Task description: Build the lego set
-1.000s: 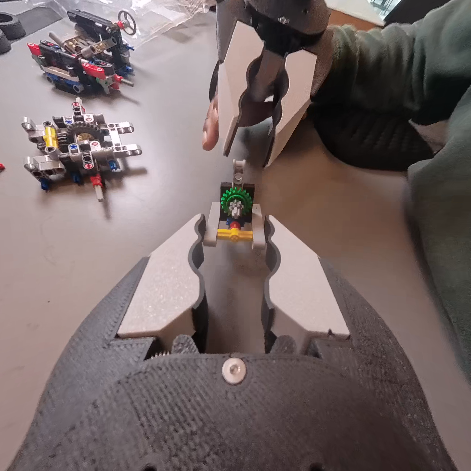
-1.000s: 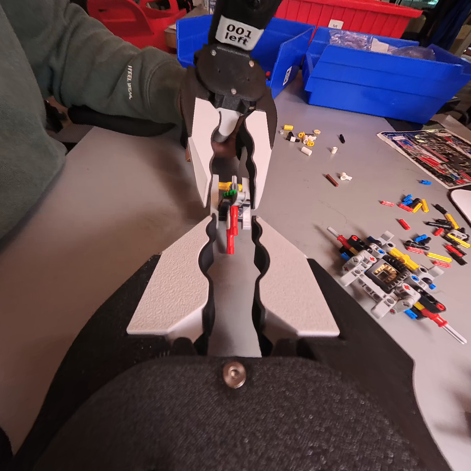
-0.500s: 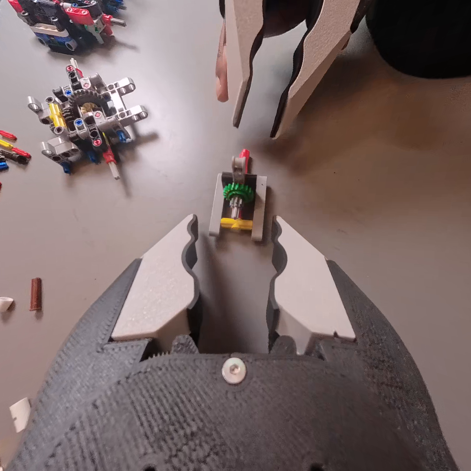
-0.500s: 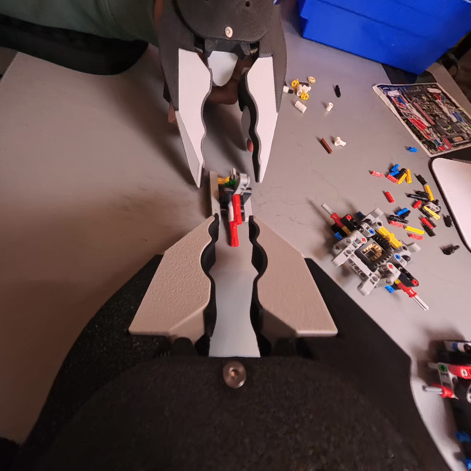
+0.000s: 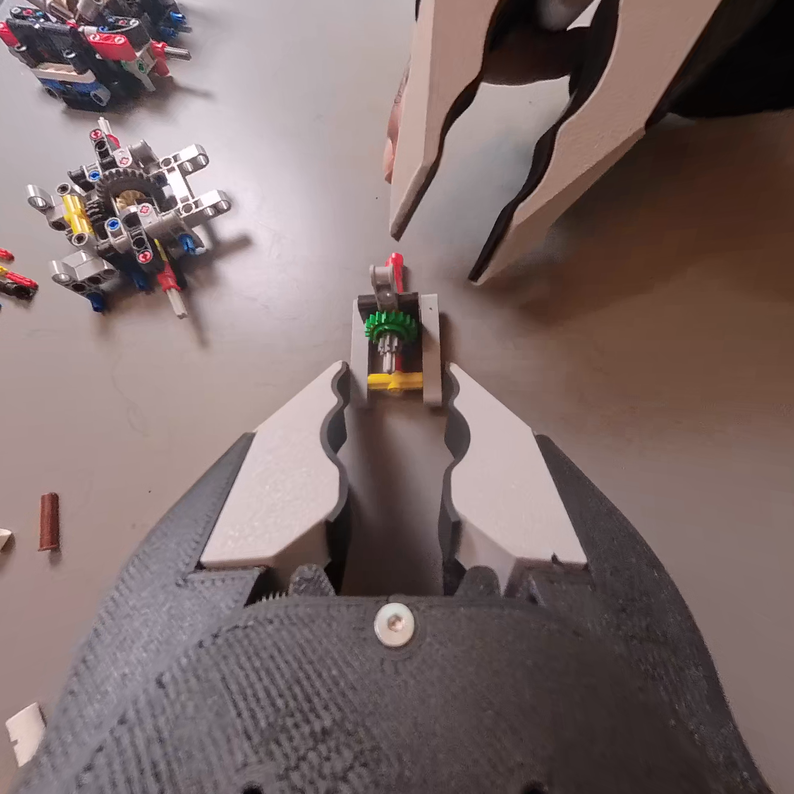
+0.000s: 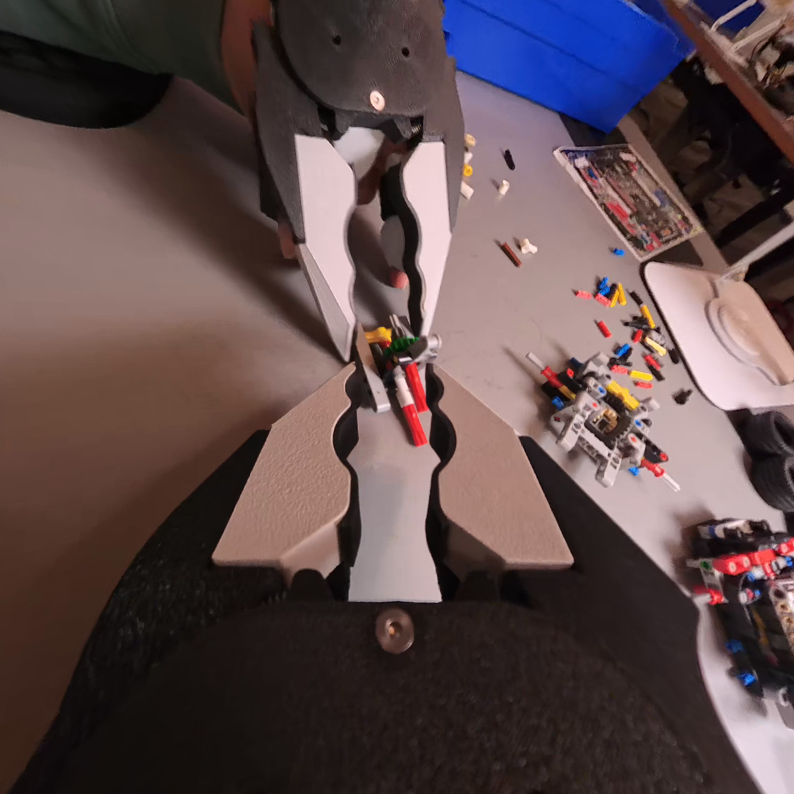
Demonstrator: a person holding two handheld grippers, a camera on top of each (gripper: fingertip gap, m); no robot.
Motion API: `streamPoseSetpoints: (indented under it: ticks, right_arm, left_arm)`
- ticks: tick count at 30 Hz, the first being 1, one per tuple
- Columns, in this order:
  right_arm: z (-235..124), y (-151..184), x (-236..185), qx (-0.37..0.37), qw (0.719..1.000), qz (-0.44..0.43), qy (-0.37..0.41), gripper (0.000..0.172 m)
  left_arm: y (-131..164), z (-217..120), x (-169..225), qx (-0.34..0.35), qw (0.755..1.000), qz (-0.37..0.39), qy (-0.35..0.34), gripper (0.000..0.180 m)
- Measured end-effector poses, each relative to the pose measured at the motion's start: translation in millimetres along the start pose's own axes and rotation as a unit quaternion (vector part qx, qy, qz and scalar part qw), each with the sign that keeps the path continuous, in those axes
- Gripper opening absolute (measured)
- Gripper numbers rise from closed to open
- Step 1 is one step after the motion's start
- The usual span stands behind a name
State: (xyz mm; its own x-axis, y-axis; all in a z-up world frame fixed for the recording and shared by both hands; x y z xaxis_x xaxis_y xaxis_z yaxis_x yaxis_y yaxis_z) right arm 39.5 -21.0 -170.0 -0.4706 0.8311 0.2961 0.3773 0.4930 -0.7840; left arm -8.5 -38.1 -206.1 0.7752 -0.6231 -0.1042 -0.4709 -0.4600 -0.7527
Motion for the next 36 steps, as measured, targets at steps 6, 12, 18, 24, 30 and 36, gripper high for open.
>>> streamPoseSetpoints:
  ticks: [6,12,18,24,30,36]
  right_arm:
    - [14,-7,-21,-0.028,0.998,-0.059,-0.015,0.028]
    - [22,-11,-17,-0.049,0.993,-0.106,0.028,0.041]
    - [30,-1,-19,-0.087,0.986,-0.136,0.028,0.048]
    - [27,1,-20,-0.099,0.984,-0.143,0.023,0.046]
    - [28,5,-27,-0.107,0.984,-0.143,0.006,0.033]
    - [23,-7,-17,-0.082,0.987,-0.132,0.029,0.043]
  left_arm:
    - [-2,-5,-1,0.003,1.000,0.005,-0.022,0.053]
    - [4,-5,-4,-0.010,1.000,-0.014,-0.024,0.061]
    - [2,-3,0,-0.013,1.000,-0.010,-0.020,0.044]
    - [2,-3,0,-0.015,1.000,-0.005,-0.027,0.041]
    - [2,-3,1,-0.017,0.999,-0.013,-0.024,0.041]
    - [2,-3,1,-0.017,0.999,-0.010,-0.026,0.041]
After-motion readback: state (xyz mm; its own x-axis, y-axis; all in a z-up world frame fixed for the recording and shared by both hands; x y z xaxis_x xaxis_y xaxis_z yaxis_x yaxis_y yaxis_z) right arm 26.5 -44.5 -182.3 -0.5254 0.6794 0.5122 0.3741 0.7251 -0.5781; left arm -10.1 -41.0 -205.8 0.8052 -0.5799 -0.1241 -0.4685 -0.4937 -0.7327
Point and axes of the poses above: each gripper's, where its closed fingertips meet, z out along the fingers, y out of its underside, x = y × z across the jaws, the point moved 2 cm from there along -z, back along the fingers, and after that the axes turned 5 degrees about -y, right-handed, at the moved point
